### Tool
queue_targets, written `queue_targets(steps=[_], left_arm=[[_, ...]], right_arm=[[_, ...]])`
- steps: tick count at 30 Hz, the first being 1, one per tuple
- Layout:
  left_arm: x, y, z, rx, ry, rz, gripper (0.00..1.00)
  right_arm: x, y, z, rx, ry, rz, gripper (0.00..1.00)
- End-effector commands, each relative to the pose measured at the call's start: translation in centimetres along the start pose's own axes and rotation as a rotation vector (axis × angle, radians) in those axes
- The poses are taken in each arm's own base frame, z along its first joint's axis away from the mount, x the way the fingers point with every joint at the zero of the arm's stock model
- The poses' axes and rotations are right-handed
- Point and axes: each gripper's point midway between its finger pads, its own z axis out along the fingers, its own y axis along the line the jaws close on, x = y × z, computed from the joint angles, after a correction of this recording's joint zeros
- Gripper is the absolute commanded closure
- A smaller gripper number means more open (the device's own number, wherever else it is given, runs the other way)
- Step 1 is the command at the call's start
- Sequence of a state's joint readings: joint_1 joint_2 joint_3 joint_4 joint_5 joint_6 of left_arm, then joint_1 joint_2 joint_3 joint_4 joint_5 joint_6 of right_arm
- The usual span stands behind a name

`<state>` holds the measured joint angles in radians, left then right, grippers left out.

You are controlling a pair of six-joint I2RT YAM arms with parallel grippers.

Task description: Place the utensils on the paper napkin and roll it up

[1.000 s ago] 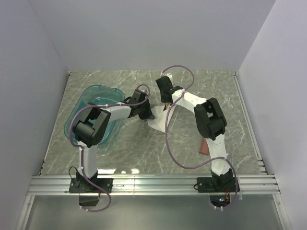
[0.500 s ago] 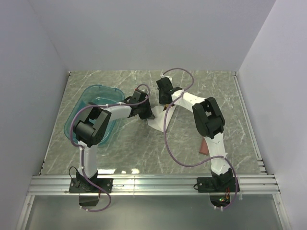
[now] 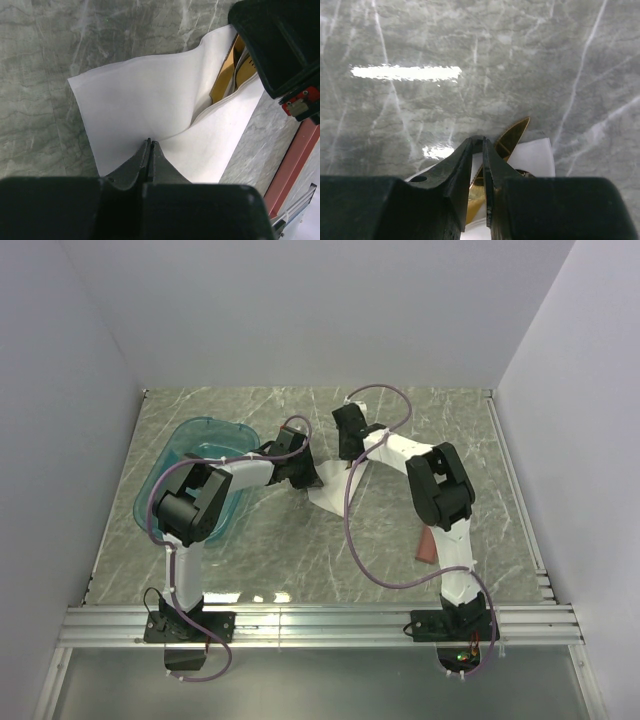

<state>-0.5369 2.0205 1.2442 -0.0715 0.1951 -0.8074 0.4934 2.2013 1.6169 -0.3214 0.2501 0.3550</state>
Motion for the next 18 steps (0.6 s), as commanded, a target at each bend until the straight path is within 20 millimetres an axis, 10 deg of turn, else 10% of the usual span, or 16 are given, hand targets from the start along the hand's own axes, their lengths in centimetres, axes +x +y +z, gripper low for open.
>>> queue_targets(steps=[1, 14, 18], left_arm=[[3.4, 5.7, 1.2, -0.185, 0.092, -0.022, 1.0], [3.4, 5.4, 1.3, -0.17, 0.095, -0.031, 1.0], [3.0, 5.2, 1.3, -0.173, 0.088, -0.029, 1.0]], right_arm=[[-0.5, -1.6, -1.4, 0.05, -0.014, -0.004, 0.78], [-5.7, 0.7, -5.5, -0.071, -0.102, -0.003, 0.77], [-3.7, 1.1, -7.7, -0.153, -0.075, 0.041, 0.77]])
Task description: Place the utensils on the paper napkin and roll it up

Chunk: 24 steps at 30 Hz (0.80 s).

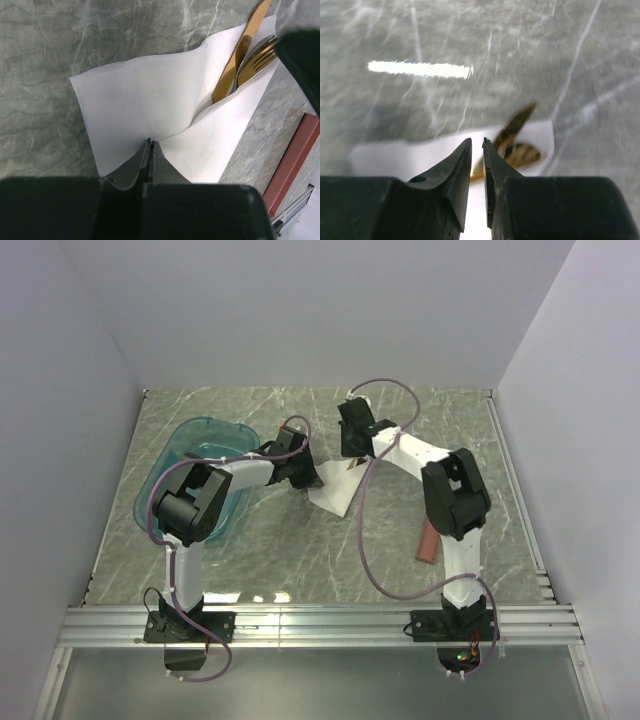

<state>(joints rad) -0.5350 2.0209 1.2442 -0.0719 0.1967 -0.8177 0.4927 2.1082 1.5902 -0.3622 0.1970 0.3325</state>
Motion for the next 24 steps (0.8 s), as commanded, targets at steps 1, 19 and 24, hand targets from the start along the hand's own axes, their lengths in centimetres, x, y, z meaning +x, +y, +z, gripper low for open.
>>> queue_targets(steps=[1, 19, 24], left_arm=[[3.0, 5.2, 1.3, -0.174, 0.086, -0.017, 1.0], [3.6, 6.7, 0.7, -0.229, 0.071, -0.057, 1.0], [3.7, 7.1, 0.0, -0.242, 0.046, -0.079, 1.0]], right_arm=[[-1.7, 1.4, -4.8, -0.12, -0.058, 0.06, 0.77], [9.1, 4.1, -3.0, -0.215, 0.131, 0.177, 0.82], [11.1, 2.0, -2.6, -0.134, 0.163, 0.12, 0.82]])
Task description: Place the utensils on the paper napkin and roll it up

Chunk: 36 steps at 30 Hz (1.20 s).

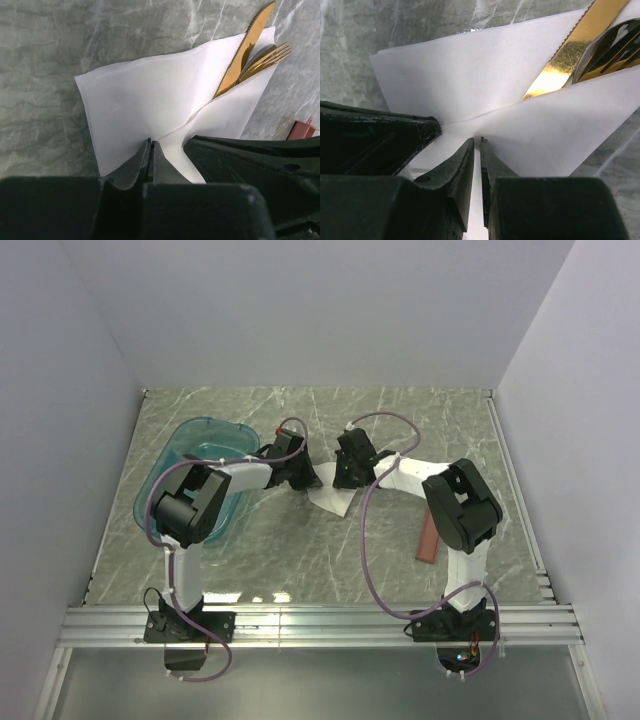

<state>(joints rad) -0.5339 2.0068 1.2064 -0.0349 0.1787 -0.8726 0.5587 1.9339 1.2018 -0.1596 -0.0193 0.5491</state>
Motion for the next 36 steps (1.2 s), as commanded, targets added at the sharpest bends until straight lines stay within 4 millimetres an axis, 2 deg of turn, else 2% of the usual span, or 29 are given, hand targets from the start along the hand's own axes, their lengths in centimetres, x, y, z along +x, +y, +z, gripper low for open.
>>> queue_targets(steps=[1, 5, 6, 9, 11, 13, 14, 17, 21, 24, 32, 36], left_arm=[[3.7, 7.3, -0.1, -0.242, 0.069, -0.031, 1.0], [4.3, 5.7, -1.1, -0.17, 0.059, -0.076, 1.0], [4.9, 5.9, -1.3, -0.168, 0.066, -0.083, 1.0], [5.7, 4.9, -1.9, -0.136, 0.07, -0.094, 1.0], [5.3, 4.2, -2.4, -0.121, 0.055, -0.096, 1.0], [4.2, 3.3, -3.0, -0.113, 0.027, -0.09, 0.97], [3.8, 3.5, -3.4, -0.138, 0.009, -0.077, 0.94], [1.9, 1.9, -4.5, -0.12, -0.044, -0.047, 0.85], [0.1, -1.4, -5.6, -0.017, -0.079, -0.005, 0.73], [-0.3, -4.4, -6.1, 0.117, -0.074, 0.033, 0.73], [1.4, -6.7, -4.6, 0.29, 0.018, 0.072, 0.78], [2.0, -7.6, -4.3, 0.366, 0.044, 0.095, 0.81]], right_arm=[[1.8, -3.0, 0.2, 0.114, 0.038, -0.057, 0.82], [1.5, -3.9, -0.5, 0.162, 0.051, -0.128, 0.81], [1.6, -4.2, -0.8, 0.172, 0.06, -0.148, 0.81], [1.4, -4.0, -1.5, 0.148, 0.072, -0.233, 0.8], [1.5, -3.5, -1.9, 0.115, 0.075, -0.254, 0.78], [1.6, -3.3, -2.1, 0.1, 0.082, -0.262, 0.78], [1.6, -3.2, -2.1, 0.099, 0.085, -0.265, 0.78], [1.5, -3.3, -2.3, 0.108, 0.071, -0.254, 0.78], [1.7, -2.8, -2.4, 0.079, 0.061, -0.236, 0.78], [1.7, -2.2, -2.4, 0.05, 0.05, -0.222, 0.78], [2.7, -0.3, -1.7, -0.061, 0.048, -0.155, 0.78], [2.2, 0.1, -1.9, -0.081, 0.019, -0.119, 0.78]])
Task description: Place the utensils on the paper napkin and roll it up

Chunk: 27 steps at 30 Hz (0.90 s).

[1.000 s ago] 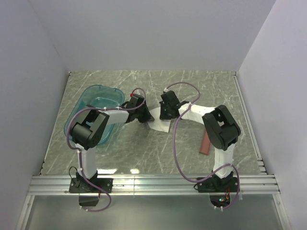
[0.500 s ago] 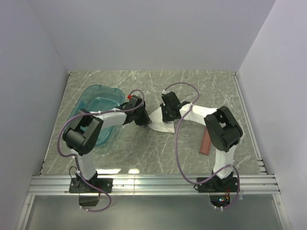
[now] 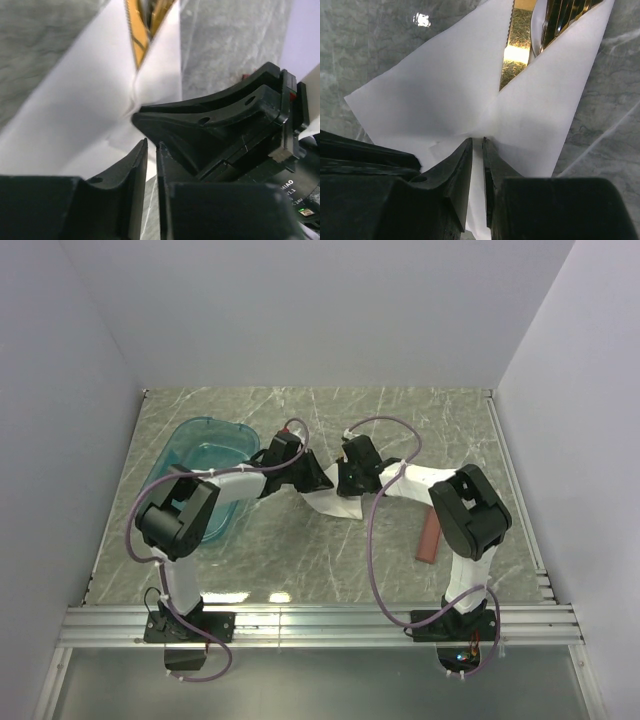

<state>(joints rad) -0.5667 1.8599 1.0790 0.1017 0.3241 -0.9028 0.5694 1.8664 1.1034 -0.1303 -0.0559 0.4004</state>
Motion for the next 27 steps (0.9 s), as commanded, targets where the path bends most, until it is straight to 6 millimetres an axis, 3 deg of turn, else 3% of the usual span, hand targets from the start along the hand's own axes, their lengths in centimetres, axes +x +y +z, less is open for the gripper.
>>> queue_targets(steps=[1, 2, 5, 9, 21, 24, 27], left_arm=[[0.1, -2.6, 0.6, 0.151, 0.027, 0.063, 0.83], [0.3, -3.0, 0.7, 0.169, 0.036, 0.066, 0.85], [1.1, -1.6, 1.5, 0.129, 0.045, 0.049, 0.9], [2.3, 1.5, 2.1, 0.038, 0.049, 0.002, 0.96], [3.9, 6.4, 2.9, -0.125, 0.058, -0.033, 1.0], [4.2, 7.0, 2.9, -0.144, 0.065, -0.044, 1.0], [4.4, 7.2, 3.0, -0.152, 0.069, -0.046, 0.99]], right_arm=[[0.0, 1.0, -0.6, -0.046, -0.013, 0.048, 0.78], [-0.3, 1.1, -0.8, -0.049, -0.021, 0.055, 0.78], [-0.8, 1.4, -0.9, -0.053, -0.032, 0.067, 0.78], [-1.3, 1.4, -1.4, -0.049, -0.048, 0.083, 0.78], [-3.5, 1.8, -3.3, -0.039, -0.103, 0.081, 0.78], [-3.1, 0.9, -2.4, 0.023, -0.068, 0.08, 0.83], [-1.3, -1.0, -0.9, 0.12, -0.015, 0.086, 0.83]])
